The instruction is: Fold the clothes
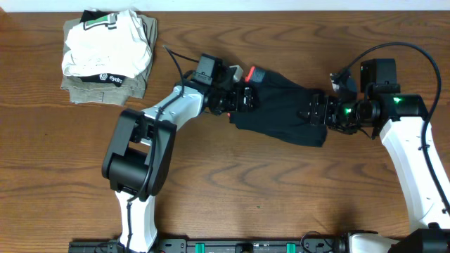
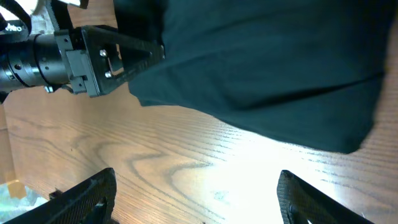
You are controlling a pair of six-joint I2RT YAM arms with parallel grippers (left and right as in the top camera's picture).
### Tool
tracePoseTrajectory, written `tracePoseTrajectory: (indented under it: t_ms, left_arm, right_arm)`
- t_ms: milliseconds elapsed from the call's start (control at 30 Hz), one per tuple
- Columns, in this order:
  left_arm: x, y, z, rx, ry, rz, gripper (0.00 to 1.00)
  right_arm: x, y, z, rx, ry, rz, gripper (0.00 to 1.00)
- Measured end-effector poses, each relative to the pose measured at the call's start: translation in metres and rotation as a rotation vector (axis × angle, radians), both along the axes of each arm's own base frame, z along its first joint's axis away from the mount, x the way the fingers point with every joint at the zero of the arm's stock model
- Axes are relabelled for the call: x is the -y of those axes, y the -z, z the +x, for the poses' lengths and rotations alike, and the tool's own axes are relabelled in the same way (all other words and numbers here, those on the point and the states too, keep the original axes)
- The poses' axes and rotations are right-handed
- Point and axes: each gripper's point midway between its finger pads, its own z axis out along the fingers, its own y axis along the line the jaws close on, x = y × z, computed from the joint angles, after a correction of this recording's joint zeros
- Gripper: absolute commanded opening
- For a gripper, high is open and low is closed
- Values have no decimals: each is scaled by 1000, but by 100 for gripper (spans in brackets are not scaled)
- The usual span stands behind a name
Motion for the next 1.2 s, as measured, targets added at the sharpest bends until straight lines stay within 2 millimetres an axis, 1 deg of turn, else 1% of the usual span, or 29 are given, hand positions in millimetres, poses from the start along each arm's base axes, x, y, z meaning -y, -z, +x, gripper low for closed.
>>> tracePoseTrajectory:
  t_ms: [33, 67, 167, 267, 433, 600, 767, 1000, 1200]
  left_arm:
    - [1, 1, -3, -7, 7, 4, 61]
    - [1, 2, -4, -13, 8, 7, 51]
    - [-2, 4, -8, -37, 6, 18, 27]
    - [-4, 6, -11, -49, 8, 24, 7]
    - [-5, 7, -14, -58, 16, 30, 6]
    - [-10, 13, -25, -128, 0, 56, 6]
    - [-23, 23, -38, -245, -71, 135, 6]
    - [-41, 29, -45, -351, -201, 241, 6]
    - [-61, 23, -48, -384, -322, 339, 6]
  right_arm:
    - [1, 1, -1, -5, 1, -3, 80]
    - [1, 1, -2, -10, 2, -7, 80]
    - [2, 2, -3, -18, 4, -14, 80]
    - [3, 3, -4, -21, 5, -16, 80]
    - [3, 4, -7, -33, 5, -17, 80]
    - [3, 4, -8, -38, 5, -17, 80]
    - [3, 4, -8, -38, 5, -17, 81]
    - [6, 6, -7, -38, 13, -39, 81]
    - [10, 7, -5, -29, 21, -60, 83]
